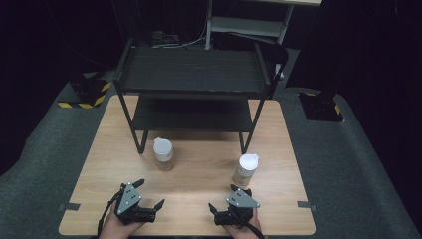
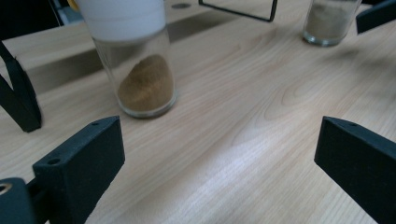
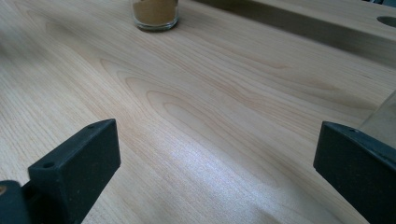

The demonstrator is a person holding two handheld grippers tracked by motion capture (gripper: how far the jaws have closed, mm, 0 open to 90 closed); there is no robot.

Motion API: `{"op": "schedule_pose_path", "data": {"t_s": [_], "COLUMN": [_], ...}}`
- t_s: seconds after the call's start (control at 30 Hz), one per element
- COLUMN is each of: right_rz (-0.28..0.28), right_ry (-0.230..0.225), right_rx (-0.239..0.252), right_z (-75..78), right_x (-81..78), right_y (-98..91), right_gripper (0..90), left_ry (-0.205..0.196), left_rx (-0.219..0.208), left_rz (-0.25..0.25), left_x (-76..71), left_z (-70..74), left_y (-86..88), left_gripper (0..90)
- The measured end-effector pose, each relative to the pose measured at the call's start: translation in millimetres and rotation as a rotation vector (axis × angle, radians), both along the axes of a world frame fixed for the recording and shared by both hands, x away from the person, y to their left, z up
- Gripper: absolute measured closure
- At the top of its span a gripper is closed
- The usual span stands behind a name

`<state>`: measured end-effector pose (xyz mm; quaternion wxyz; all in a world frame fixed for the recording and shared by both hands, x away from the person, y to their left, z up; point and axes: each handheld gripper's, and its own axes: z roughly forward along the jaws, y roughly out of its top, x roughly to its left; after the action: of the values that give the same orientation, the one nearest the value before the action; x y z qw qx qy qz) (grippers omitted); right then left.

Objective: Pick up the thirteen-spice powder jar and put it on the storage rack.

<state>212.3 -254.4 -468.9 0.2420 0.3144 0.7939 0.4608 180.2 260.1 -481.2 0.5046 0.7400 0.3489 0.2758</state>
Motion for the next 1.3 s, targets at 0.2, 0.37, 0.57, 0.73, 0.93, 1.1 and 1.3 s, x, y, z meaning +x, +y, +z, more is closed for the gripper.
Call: {"op": "schedule_pose_path", "data": {"t_s": [0.2, 0.37, 0.57, 0.73, 0.93, 1.1, 1.3], "right_rz": [0.003, 0.004, 0.004, 0.006, 0.006, 0.007, 0.008], "right_ry": [-0.006, -0.006, -0.002, -0.002, -0.001, 0.001, 0.002], "right_rx": [-0.005, -0.003, -0.001, 0.000, 0.007, 0.009, 0.011], "right_z": [-0.2, -0.4, -0.1, -0.2, -0.7, -0.6, -0.7], "right_x": [-0.7, -0.6, 0.0, 0.0, 0.3, 0.6, 0.9], "right_y": [0.8, 0.3, -0.1, -0.3, -1.7, -1.9, -2.4], "right_gripper": [0.0, 0.0, 0.0, 0.0, 0.1, 0.1, 0.1], "left_ry": [-0.050, -0.060, -0.050, -0.022, -0.003, -0.015, -0.024], "left_rx": [-0.031, -0.025, -0.035, -0.043, -0.064, -0.054, -0.051], "left_rz": [-0.004, -0.002, -0.002, 0.005, 0.014, 0.019, 0.035], "left_x": [2.5, 6.7, 16.2, 25.9, 35.6, 46.1, 58.8], "left_z": [4.4, 8.1, 9.3, 13.0, 14.6, 16.9, 16.4], "left_y": [2.1, 1.9, 3.8, 4.1, 4.4, 0.0, -3.5], "left_gripper": [3.2, 3.3, 3.2, 3.2, 2.1, 1.7, 1.5]}}
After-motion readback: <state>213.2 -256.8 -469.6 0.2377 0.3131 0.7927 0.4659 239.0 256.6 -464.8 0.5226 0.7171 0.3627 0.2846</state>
